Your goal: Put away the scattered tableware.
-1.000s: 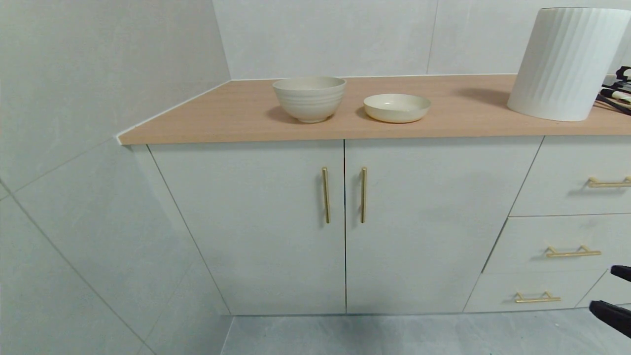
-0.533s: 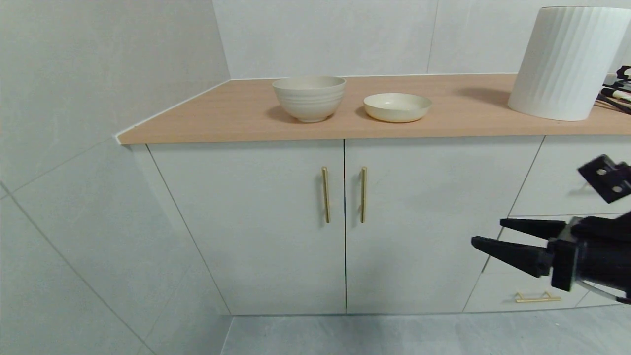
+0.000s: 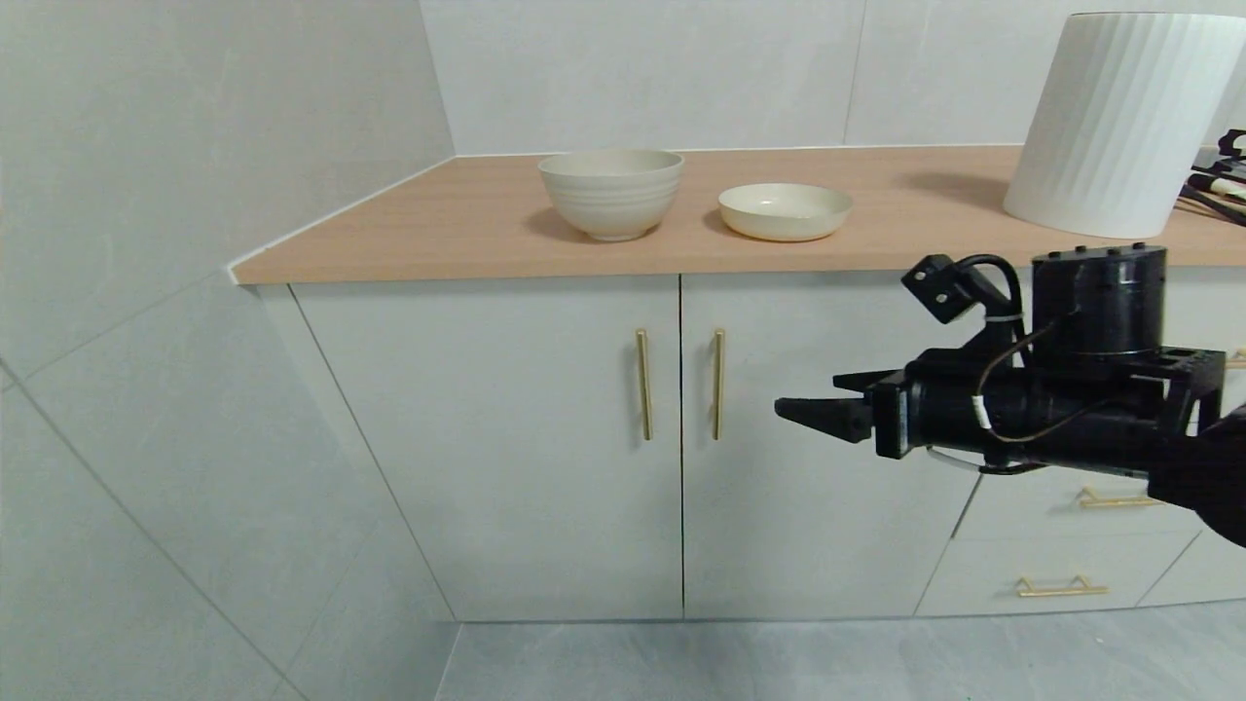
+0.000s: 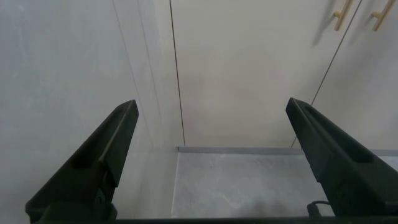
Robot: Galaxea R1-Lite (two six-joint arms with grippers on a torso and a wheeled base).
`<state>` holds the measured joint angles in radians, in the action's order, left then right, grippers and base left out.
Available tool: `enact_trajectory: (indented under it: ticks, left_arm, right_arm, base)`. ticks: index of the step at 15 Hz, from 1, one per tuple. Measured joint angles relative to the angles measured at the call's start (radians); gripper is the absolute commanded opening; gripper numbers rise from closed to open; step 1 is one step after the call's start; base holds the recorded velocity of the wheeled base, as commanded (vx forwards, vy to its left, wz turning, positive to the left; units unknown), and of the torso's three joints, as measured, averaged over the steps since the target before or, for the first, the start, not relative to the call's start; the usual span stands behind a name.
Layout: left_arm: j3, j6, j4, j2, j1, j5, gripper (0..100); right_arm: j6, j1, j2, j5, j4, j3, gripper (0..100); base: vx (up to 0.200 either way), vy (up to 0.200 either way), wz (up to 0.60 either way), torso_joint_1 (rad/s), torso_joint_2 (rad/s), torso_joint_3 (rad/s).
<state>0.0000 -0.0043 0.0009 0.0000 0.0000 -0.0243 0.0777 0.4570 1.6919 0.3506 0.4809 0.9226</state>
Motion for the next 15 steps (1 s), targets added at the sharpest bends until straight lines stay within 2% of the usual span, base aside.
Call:
enact_trajectory:
  ticks: [2,4,5,7,10,13,15]
  left_arm:
    - [0.000,0.000,0.000,0.000,0.000,0.000,100]
    - [0.000,0.000,0.000,0.000,0.000,0.000,100]
    - [0.000,0.000,0.000,0.000,0.000,0.000,100]
    - [0.000,0.000,0.000,0.000,0.000,0.000,100]
    - [0.000,-0.001,0.001,0.000,0.000,0.000,100]
    - [0.000,-0.001,0.000,0.000,0.000,0.000,100]
    - [0.000,-0.001,0.000,0.000,0.000,0.000,100]
  right_arm:
    - [0.051,0.020,0.072,-0.001,0.002,0.065,100]
    - [0.184,0.033,0.140,-0.002,0.013,0.140,100]
    - [0.201,0.034,0.168,-0.003,0.031,0.173,100]
    - [0.208,0.039,0.227,-0.005,0.102,0.221,100]
    - [0.206,0.060,0.279,-0.008,0.129,0.231,100]
    - [0.206,0.084,0.334,-0.056,0.278,0.234,100]
    - [0.206,0.086,0.367,-0.067,0.300,0.238,100]
  base:
    - [0.000,0.000,0.00,0.000,0.00,0.000]
    - [0.000,0.000,0.00,0.000,0.00,0.000]
    - [0.000,0.000,0.00,0.000,0.00,0.000]
    - [0.000,0.000,0.00,0.000,0.00,0.000]
    - [0.000,0.000,0.00,0.000,0.00,0.000]
    - [0.000,0.000,0.00,0.000,0.00,0.000]
    - [0.000,0.000,0.00,0.000,0.00,0.000]
